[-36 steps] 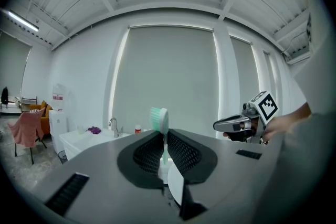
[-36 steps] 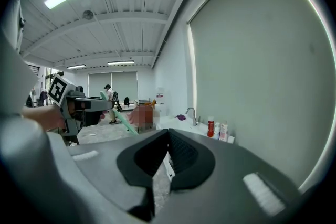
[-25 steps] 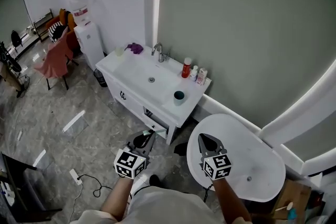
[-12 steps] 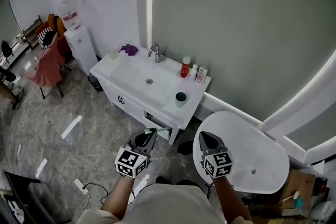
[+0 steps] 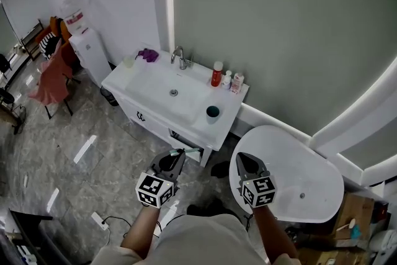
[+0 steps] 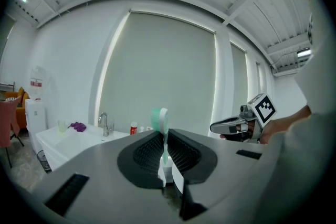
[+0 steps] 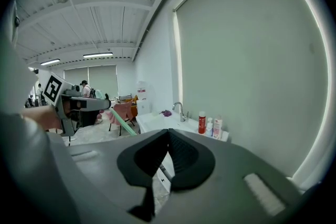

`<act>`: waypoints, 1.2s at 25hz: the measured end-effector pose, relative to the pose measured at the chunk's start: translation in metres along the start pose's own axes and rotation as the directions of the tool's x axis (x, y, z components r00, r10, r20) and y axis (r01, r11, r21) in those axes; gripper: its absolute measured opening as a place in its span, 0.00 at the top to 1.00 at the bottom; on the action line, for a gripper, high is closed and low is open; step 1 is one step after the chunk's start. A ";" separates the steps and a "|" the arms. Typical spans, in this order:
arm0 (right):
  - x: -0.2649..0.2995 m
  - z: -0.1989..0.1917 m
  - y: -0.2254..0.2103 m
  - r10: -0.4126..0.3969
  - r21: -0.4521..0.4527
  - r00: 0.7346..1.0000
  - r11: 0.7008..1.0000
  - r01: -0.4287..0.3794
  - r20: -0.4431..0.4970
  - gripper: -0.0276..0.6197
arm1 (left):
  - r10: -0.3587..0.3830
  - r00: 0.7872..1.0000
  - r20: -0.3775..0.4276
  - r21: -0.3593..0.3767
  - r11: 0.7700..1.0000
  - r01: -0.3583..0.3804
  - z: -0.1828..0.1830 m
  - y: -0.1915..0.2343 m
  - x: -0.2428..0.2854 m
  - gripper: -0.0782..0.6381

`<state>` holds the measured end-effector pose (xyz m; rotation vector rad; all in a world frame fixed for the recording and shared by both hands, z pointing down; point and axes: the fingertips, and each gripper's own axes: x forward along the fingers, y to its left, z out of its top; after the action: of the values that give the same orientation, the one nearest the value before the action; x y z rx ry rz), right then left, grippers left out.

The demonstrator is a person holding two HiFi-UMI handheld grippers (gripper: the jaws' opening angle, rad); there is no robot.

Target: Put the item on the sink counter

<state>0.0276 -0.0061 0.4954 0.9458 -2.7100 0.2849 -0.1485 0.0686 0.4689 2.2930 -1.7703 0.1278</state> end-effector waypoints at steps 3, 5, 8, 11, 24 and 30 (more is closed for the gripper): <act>0.008 0.004 -0.009 0.002 0.003 1.000 1.000 -0.002 0.000 0.94 | -0.001 1.000 -0.010 0.003 1.000 0.001 0.002 0.003 0.012 0.85; 0.017 0.004 -0.015 0.009 0.006 1.000 1.000 -0.009 -0.005 0.94 | 0.000 1.000 -0.010 0.006 1.000 0.001 0.003 0.006 0.022 0.85; 0.033 0.000 -0.027 0.028 0.009 1.000 1.000 -0.027 -0.015 0.94 | 0.013 1.000 -0.014 0.006 1.000 -0.013 0.003 0.013 0.039 0.85; 0.047 0.002 -0.040 0.048 0.008 0.999 0.999 -0.048 -0.025 0.94 | 0.031 0.999 -0.021 -0.004 1.000 -0.031 0.005 0.019 0.055 0.85; 0.110 -0.001 -0.106 0.134 0.032 0.989 0.991 -0.132 -0.068 0.94 | 0.085 0.991 -0.103 0.045 0.996 -0.081 0.001 0.033 0.140 0.85; 0.125 -0.014 -0.127 0.157 0.060 0.984 0.987 -0.152 -0.087 0.94 | 0.090 0.987 -0.130 0.072 0.994 -0.081 -0.003 0.033 0.174 0.85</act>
<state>0.0157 -0.1731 0.5593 0.7178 -2.7068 0.4211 -0.1348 -0.1025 0.5137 2.1966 -1.8222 0.3511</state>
